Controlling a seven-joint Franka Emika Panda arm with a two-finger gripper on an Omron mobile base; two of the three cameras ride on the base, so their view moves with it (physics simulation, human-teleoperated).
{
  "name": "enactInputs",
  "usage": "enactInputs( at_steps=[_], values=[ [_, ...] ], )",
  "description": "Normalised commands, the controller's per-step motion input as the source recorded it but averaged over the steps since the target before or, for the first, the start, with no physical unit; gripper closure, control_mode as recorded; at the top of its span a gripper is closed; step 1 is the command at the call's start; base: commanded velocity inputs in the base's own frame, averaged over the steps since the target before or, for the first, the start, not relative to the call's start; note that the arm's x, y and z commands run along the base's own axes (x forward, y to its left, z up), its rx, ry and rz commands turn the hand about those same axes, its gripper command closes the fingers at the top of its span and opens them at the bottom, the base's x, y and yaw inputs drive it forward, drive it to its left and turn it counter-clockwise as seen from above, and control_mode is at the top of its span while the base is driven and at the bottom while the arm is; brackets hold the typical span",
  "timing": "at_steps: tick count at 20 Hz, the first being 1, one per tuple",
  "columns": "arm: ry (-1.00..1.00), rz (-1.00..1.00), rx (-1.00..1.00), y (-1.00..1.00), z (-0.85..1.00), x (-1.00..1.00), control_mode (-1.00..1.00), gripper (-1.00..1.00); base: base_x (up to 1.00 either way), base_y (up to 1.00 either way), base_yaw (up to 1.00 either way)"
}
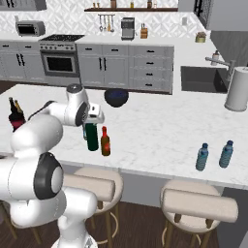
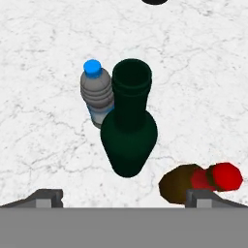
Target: Move the plastic bottles in the middle to the plastics group, and the glass bottles in the middle to the glass group.
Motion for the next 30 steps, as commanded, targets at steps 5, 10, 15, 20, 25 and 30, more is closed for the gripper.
enactInputs(
  at_steps=[5,10,15,20,25,30],
  values=[
    [0.0,0.01,0.0,0.0,-0.06,0.15,-1.0,-1.0,0.0,0.0,0.0],
    [0.0,0.01,0.0,0.0,0.0,0.17,-1.0,-1.0,0.0,0.0,0.0],
    [0.0,0.01,0.0,0.0,-0.11,0.15,-1.0,-1.0,0.0,0.0,0.0],
    [0.0,0.02,0.0,0.0,-0.23,0.1,-1.0,-1.0,0.0,0.0,0.0],
    [0.0,0.02,0.0,0.02,-0.09,0.08,-1.0,-1.0,0.0,0.0,0.0],
    [0.0,0.01,0.0,0.0,-0.06,0.03,-1.0,-1.0,0.0,0.0,0.0]
  ],
)
